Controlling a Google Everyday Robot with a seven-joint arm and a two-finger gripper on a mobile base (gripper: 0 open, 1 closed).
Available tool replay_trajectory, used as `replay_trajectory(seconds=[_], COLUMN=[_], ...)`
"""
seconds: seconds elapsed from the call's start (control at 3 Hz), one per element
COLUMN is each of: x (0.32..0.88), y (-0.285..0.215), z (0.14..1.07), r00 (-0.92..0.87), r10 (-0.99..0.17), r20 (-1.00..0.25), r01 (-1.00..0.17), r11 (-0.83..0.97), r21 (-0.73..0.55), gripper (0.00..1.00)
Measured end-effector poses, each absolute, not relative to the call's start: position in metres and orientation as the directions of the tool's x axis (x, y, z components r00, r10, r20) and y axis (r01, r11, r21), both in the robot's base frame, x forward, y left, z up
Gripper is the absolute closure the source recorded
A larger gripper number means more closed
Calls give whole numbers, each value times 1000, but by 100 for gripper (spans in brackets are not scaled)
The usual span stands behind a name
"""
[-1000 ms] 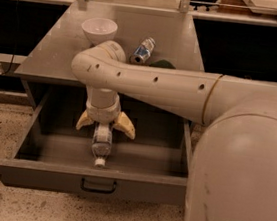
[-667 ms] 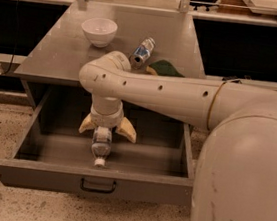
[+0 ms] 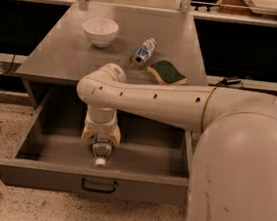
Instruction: Pick blue plastic bottle from top drawer and place on counter
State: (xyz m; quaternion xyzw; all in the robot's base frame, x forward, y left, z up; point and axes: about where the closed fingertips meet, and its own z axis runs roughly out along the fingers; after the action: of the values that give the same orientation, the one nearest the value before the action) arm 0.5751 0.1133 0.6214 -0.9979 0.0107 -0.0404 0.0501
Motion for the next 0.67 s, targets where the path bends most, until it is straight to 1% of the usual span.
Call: replay_trajectory(seconds=[0.33, 0.67], x=[577, 572], y=[121, 128], z=[613, 627], r00=[998, 996], r10=[2, 31], r20=[67, 84], r01=[8, 39], r11=[-996, -995], r21=[-93, -91], gripper=[55, 78])
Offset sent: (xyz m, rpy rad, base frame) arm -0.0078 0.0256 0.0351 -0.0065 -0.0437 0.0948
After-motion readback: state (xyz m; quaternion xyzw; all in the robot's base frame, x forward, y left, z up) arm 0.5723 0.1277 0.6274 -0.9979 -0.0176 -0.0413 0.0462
